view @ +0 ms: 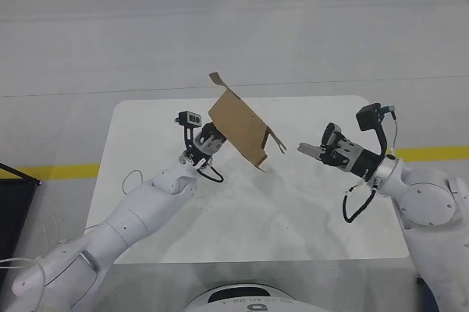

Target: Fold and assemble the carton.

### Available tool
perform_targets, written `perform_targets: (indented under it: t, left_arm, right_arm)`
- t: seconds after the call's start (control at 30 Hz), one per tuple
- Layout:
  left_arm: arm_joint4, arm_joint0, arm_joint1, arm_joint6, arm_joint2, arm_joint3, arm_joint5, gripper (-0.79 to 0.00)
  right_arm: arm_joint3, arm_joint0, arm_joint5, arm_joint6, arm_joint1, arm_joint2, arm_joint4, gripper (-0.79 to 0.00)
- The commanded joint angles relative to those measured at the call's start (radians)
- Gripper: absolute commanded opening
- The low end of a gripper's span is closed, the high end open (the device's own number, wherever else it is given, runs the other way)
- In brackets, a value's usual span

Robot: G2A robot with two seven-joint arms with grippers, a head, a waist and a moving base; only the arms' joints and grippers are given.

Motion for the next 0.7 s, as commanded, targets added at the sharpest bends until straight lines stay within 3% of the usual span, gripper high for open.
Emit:
perform_targets:
  t: [0.0,0.2,0.67]
  left_arm:
    - [-0.052,-0.002,-0.010,-0.078,-0.010,0.024,0.009,-0.785]
    - [-0.110,-0.007,-0.042,-0.216,-0.029,0.090,0.045,-0.785]
    - [-0.105,-0.007,-0.119,-0.312,-0.059,0.192,0.072,-0.785]
  right_arm:
    - [0.007,0.002,0.007,-0.010,-0.001,-0.002,0.011,0.000]
    - [0.003,0.021,0.017,0.002,-0.002,-0.040,-0.005,0.000]
    - [0.023,0.145,0.067,0.064,-0.011,-0.234,-0.116,0.000]
